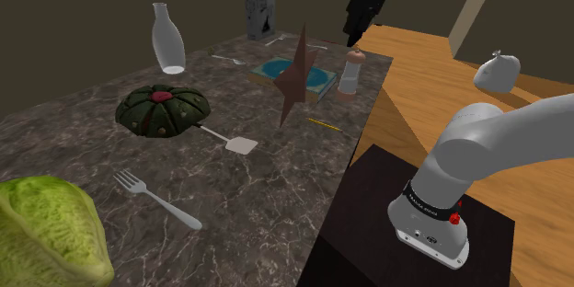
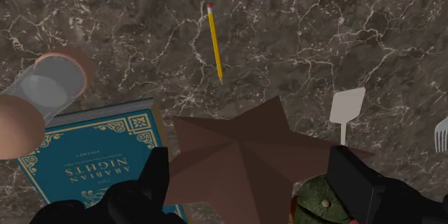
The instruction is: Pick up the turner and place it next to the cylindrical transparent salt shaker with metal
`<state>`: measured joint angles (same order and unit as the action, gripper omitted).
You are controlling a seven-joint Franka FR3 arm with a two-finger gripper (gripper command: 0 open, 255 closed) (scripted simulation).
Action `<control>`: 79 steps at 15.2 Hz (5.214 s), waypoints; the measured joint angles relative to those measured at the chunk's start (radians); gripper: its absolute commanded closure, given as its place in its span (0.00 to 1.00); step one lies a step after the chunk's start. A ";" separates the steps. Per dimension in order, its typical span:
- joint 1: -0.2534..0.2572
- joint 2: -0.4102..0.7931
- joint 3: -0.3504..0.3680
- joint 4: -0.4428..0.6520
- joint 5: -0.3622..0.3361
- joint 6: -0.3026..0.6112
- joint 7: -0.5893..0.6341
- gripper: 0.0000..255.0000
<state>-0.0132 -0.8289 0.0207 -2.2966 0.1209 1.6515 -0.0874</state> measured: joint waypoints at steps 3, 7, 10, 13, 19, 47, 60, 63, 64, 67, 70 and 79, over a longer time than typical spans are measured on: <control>0.006 0.027 0.019 0.000 0.007 0.025 0.012 0.00; 0.026 0.113 0.088 -0.010 0.030 0.113 0.055 0.00; 0.036 0.196 0.135 0.005 0.038 0.176 0.085 0.00; 0.046 0.276 0.183 0.014 0.041 0.241 0.116 0.00; 0.059 0.471 0.283 0.090 0.016 0.345 0.200 0.00; 0.178 1.166 0.415 0.450 -0.319 0.557 0.514 0.00; 0.178 1.167 0.415 0.450 -0.319 0.557 0.514 1.00; 0.176 1.153 0.419 0.462 -0.311 0.533 0.509 1.00; 0.174 1.146 0.420 0.465 -0.307 0.523 0.506 1.00; 0.173 1.130 0.424 0.488 -0.296 0.487 0.500 1.00; 0.172 1.120 0.427 0.511 -0.289 0.454 0.494 1.00; 0.167 1.084 0.435 0.589 -0.265 0.346 0.475 1.00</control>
<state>0.1538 0.2555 0.4554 -1.7080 -0.1444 1.9975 0.3874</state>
